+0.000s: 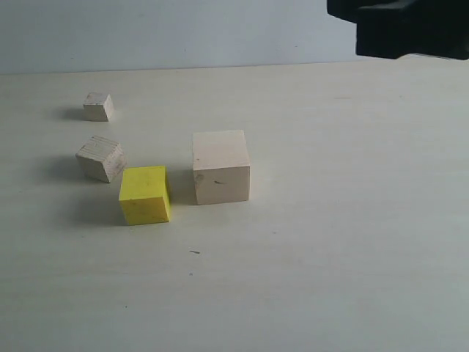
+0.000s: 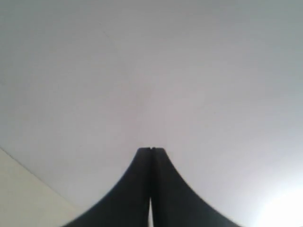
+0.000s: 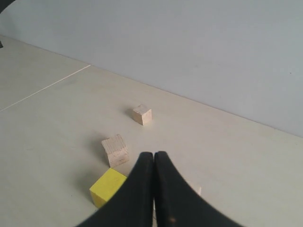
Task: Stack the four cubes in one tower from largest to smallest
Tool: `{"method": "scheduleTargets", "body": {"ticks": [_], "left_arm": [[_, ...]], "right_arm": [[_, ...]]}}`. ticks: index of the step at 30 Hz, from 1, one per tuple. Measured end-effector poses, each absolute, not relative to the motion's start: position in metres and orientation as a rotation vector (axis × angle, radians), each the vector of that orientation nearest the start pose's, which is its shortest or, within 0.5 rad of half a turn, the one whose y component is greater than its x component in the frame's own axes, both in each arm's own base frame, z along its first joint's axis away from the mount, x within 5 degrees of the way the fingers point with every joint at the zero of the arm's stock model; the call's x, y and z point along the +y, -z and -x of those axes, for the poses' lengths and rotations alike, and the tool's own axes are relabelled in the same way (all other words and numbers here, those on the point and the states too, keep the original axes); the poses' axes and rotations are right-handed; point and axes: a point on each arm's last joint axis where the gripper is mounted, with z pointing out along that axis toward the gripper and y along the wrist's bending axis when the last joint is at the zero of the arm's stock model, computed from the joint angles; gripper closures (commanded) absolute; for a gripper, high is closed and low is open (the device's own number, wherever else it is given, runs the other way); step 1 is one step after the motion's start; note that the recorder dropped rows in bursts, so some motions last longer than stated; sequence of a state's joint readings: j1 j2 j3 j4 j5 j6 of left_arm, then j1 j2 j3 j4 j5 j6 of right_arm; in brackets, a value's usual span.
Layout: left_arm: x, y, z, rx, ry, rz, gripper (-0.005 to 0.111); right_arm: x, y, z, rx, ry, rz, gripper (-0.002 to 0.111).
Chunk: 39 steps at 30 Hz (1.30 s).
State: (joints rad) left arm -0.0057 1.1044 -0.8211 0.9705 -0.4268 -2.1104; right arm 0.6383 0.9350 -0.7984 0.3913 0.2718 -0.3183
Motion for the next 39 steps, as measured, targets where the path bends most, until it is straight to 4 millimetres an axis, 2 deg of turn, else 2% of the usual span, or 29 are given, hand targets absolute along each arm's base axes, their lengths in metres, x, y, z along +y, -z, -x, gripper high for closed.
{"method": "scheduleTargets", "body": {"ticks": [5,9,14,18,20,25,28,30,35,37,39], "left_arm": [[-0.038,-0.395,-0.243,1.617,0.918,0.282,0.107],[-0.032,-0.408,-0.246,1.648,0.638,0.098,0.107],[-0.009,-0.412,-0.254,1.593,0.32,0.187,0.107],[0.01,-0.413,-0.254,1.522,0.211,0.388,0.107],[0.021,-0.411,-0.253,1.48,0.187,0.552,0.107],[0.041,-0.388,-0.249,1.404,0.318,1.133,0.107],[0.033,-0.365,-0.254,1.428,0.53,1.344,0.107],[0.021,-0.35,-0.26,1.463,0.702,1.348,0.107],[-0.016,-0.33,-0.266,1.518,1.068,1.161,0.107],[-0.022,-0.325,-0.266,1.521,1.136,1.158,0.107],[-0.022,-0.323,-0.267,1.529,1.132,1.148,0.107]], "right_arm": [[0.127,-0.356,-0.156,1.808,-0.574,0.61,0.108],[0.127,-0.356,-0.156,1.807,-0.575,0.607,0.108],[0.127,-0.356,-0.156,1.807,-0.575,0.607,0.108],[0.127,-0.356,-0.156,1.807,-0.575,0.607,0.108],[0.127,-0.356,-0.156,1.808,-0.578,0.603,0.108],[0.127,-0.356,-0.156,1.813,-0.587,0.592,0.108],[0.127,-0.356,-0.156,1.817,-0.594,0.583,0.108],[0.127,-0.356,-0.156,1.818,-0.595,0.581,0.108],[0.127,-0.356,-0.156,1.82,-0.6,0.576,0.108],[0.127,-0.356,-0.156,1.82,-0.6,0.576,0.108],[0.127,-0.356,-0.156,1.82,-0.6,0.576,0.108]]}}
